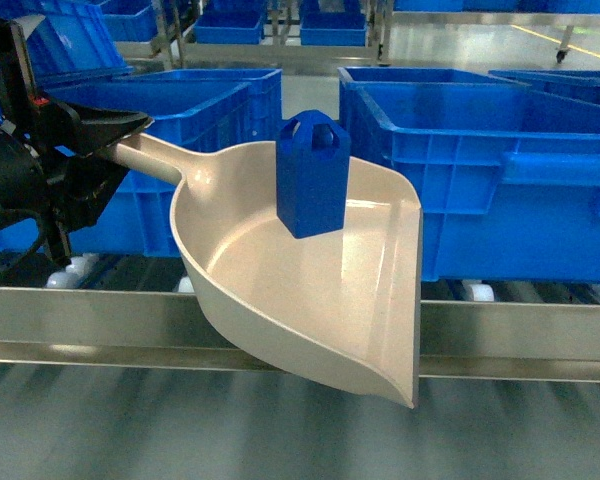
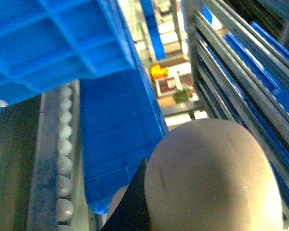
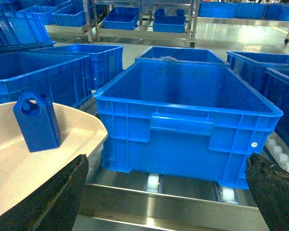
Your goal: Place part in tray to right shelf
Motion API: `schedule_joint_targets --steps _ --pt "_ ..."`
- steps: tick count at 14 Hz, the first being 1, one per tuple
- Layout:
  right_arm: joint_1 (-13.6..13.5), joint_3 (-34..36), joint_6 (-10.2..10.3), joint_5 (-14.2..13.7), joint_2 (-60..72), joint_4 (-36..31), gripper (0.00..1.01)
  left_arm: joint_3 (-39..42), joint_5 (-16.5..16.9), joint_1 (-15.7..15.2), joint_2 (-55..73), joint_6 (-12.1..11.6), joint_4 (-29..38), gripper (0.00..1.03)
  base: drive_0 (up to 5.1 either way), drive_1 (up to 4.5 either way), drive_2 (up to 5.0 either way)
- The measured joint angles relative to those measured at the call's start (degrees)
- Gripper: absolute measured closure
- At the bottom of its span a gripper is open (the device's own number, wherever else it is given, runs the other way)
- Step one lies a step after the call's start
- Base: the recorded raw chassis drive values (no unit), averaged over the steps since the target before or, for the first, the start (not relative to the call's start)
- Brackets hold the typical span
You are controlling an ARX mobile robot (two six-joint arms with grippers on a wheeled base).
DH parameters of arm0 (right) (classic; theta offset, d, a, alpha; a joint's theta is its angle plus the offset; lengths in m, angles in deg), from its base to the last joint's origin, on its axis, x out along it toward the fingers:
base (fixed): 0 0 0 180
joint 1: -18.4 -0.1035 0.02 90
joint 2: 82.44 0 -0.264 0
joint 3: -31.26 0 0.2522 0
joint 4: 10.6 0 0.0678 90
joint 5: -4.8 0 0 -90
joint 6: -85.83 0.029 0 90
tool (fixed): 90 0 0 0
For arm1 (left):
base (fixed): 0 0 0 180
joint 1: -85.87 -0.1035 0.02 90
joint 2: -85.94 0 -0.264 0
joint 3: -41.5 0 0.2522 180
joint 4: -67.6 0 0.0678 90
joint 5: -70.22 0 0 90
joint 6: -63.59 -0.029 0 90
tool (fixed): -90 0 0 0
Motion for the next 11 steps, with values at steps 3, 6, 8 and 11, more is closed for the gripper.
schedule_joint_targets --steps 3,6,8,11 --pt "0.0 0.0 0.0 0.0 0.0 0.0 0.03 3.5 -11.2 1.0 -2.1 2.7 0.8 0.87 0.0 0.0 0.0" --pt "0.0 0.0 0.0 0.0 0.0 0.0 0.03 6.4 -13.0 -1.7 -6.7 4.5 0.8 0.87 0.0 0.0 0.0" --pt "0.0 0.0 0.0 0.0 0.0 0.0 0.03 6.5 -13.0 -4.1 -12.6 5.9 0.7 0.87 0.0 0.0 0.0" --pt "0.0 0.0 0.0 0.0 0.0 0.0 0.03 2.6 -13.5 -6.0 -17.0 6.6 0.9 0.87 0.0 0.0 0.0"
